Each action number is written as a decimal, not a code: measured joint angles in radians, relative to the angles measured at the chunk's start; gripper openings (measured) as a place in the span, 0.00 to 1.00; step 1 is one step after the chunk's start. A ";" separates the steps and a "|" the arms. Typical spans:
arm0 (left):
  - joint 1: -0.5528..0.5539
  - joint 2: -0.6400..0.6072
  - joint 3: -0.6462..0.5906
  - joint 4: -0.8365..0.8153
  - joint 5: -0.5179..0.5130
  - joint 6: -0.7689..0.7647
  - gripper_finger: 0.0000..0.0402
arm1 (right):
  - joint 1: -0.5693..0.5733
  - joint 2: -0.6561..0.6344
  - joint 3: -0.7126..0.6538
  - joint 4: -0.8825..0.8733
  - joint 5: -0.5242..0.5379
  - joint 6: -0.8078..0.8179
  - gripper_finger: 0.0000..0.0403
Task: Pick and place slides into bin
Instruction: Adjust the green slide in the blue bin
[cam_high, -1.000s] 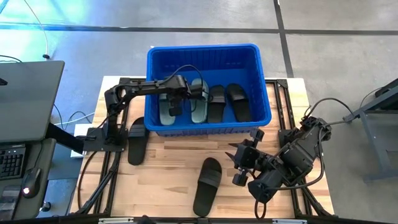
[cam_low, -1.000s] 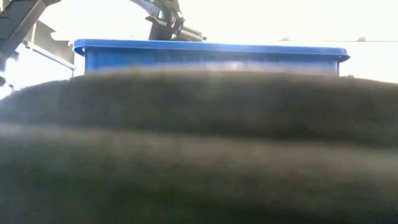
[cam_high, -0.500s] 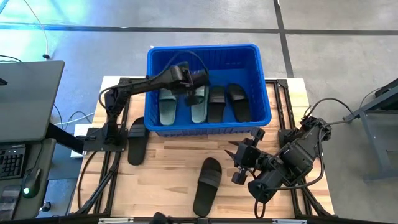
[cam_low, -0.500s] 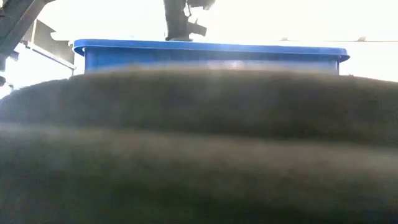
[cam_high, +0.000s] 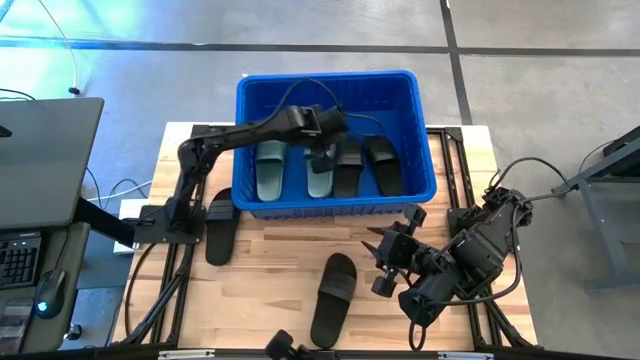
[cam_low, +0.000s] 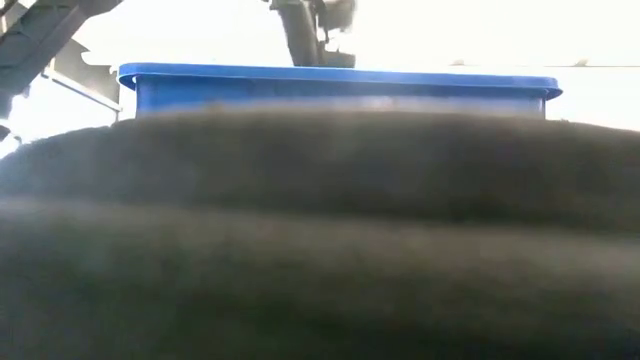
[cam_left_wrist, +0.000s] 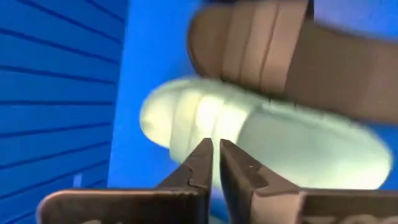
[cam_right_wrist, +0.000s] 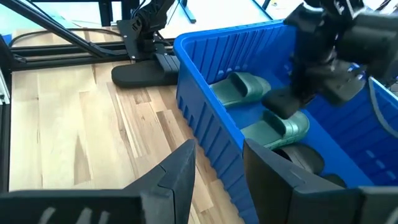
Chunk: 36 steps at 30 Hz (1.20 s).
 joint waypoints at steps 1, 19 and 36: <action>-0.006 0.011 0.000 -0.016 0.000 0.016 0.07 | 0.000 0.000 0.000 0.000 0.000 0.000 0.31; -0.054 0.043 -0.065 -0.023 -0.032 0.128 0.46 | 0.000 0.000 0.000 0.000 0.007 -0.005 0.31; -0.029 0.043 -0.244 0.263 -0.132 0.052 0.40 | 0.000 0.000 0.000 0.000 0.003 0.015 0.31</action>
